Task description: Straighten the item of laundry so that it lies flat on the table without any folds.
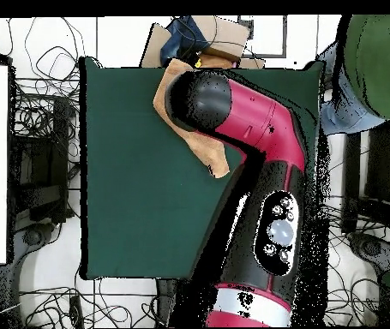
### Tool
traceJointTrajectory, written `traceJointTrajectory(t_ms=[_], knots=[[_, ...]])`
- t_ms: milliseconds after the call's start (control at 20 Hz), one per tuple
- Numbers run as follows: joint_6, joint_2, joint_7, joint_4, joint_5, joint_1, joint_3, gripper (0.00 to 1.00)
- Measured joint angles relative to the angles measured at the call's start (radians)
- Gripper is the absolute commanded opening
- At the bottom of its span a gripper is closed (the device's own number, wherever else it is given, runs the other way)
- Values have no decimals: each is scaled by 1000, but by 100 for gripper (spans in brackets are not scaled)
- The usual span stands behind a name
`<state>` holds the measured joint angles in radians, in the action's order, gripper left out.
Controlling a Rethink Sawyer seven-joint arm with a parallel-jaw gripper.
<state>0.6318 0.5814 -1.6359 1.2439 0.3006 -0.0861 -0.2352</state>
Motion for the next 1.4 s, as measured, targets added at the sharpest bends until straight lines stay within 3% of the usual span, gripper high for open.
traceJointTrajectory(t_ms=[1400], knots=[[-10, -51, 0, 5, -14, 3, 0, 100]])
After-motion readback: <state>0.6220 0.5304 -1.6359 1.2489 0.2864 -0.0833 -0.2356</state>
